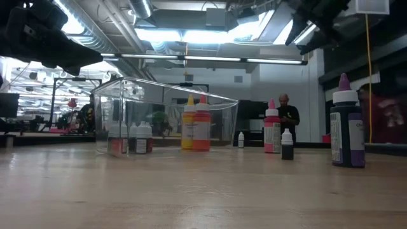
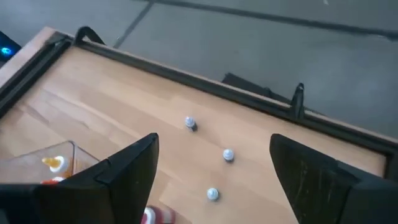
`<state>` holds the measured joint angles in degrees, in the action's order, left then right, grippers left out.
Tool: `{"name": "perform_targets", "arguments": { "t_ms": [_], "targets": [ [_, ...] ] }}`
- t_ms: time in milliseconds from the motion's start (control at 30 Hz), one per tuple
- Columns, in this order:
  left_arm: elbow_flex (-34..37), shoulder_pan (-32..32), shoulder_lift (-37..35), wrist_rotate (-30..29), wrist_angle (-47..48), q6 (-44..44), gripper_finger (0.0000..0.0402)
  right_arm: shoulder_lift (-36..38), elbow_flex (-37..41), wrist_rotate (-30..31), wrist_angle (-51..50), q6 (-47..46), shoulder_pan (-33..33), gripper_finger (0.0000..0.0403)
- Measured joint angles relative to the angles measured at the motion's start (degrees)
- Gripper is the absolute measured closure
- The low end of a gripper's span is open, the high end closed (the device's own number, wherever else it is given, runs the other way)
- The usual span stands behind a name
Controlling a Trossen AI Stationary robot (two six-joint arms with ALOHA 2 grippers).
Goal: Pick & Place food coloring
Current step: Put the top small black food coloring bottle into the transparent bin
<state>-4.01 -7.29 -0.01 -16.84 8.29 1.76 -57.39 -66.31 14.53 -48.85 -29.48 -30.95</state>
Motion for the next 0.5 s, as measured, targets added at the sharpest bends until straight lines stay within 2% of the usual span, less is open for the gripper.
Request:
{"name": "perform_targets", "arguments": {
  "t_ms": [200, 400, 500],
  "targets": [
    [0.00, 0.01, 0.00, -0.02, 0.00, 0.00, 0.0350, -9.28, -7.29, -1.06, -2.69, -5.14, -0.02, 0.0096],
    [0.00, 0.01, 0.00, 0.00, 0.00, 0.00, 0.0346, -20.19, -11.11, -5.50, -2.75, -4.61, -0.05, 0.0096],
    [0.00, 0.00, 0.00, 0.00, 0.00, 0.00, 0.0343, -25.57, -12.11, -5.71, -2.77, -4.37, -0.09, 0.0096]
  ]
}}
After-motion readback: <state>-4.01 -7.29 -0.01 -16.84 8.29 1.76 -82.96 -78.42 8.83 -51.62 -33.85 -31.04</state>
